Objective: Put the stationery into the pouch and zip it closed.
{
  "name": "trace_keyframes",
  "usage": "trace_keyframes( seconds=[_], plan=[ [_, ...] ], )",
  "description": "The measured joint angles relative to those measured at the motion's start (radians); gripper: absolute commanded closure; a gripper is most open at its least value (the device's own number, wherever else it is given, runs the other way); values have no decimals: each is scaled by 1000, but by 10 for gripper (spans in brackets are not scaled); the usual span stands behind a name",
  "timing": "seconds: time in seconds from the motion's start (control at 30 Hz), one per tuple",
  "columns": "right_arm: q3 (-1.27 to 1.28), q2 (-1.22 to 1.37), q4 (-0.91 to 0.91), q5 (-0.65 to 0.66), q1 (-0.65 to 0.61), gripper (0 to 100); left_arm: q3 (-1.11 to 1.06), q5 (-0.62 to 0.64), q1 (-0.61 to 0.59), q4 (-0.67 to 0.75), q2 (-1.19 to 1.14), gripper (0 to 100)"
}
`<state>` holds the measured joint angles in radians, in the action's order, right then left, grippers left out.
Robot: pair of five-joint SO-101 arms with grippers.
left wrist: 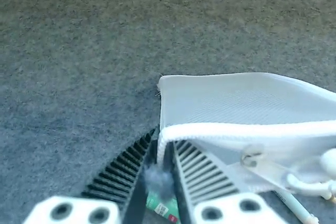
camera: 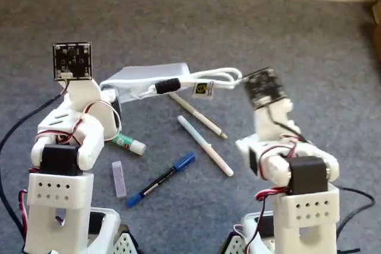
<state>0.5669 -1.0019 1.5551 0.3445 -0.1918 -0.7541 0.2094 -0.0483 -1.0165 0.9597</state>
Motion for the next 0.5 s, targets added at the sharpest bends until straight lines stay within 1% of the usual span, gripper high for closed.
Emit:
trace_keyframes(
  seconds=[0.2, 0.3, 0.4, 0.5],
  plan=[
    [-40, -14, 5, 3, -141, 728, 0, 6, 2, 0, -3, 993],
    [-91, -89, 5, 3, -199, 728, 0, 6, 2, 0, -3, 993],
    [-114, -189, -14, 9, -295, 728, 0, 6, 2, 0, -3, 993],
    [-126, -215, -55, 49, -379, 728, 0, 6, 2, 0, -3, 993]
  ],
)
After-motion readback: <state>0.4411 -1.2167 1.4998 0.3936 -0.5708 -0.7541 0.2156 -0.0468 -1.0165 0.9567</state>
